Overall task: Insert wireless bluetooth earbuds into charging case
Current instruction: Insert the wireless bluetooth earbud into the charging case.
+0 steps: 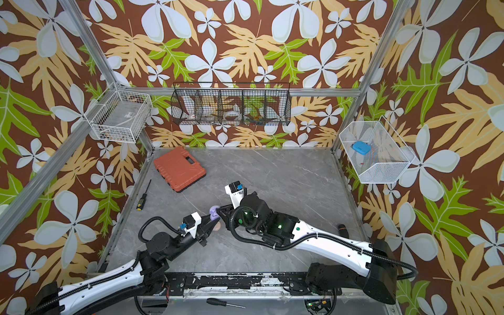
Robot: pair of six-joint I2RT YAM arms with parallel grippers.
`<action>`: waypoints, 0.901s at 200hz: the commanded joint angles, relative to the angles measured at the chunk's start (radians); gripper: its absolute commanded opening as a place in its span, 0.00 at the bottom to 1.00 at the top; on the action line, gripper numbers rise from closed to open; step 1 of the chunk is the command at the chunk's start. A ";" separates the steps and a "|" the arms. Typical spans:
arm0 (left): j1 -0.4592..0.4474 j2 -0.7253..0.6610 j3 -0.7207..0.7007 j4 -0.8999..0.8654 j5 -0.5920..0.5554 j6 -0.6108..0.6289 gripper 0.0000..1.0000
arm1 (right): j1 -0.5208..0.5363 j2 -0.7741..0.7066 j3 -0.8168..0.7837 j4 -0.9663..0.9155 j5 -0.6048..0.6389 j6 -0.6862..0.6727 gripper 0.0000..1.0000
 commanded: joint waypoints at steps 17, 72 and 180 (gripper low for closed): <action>0.001 -0.004 0.000 0.044 0.006 0.003 0.00 | 0.005 -0.003 -0.013 0.035 -0.006 0.006 0.23; 0.001 -0.002 0.000 0.044 0.004 0.006 0.00 | 0.007 -0.015 -0.023 0.040 -0.002 0.011 0.26; 0.001 -0.038 -0.003 0.015 0.058 0.080 0.00 | -0.006 -0.118 0.036 -0.099 0.159 -0.038 0.64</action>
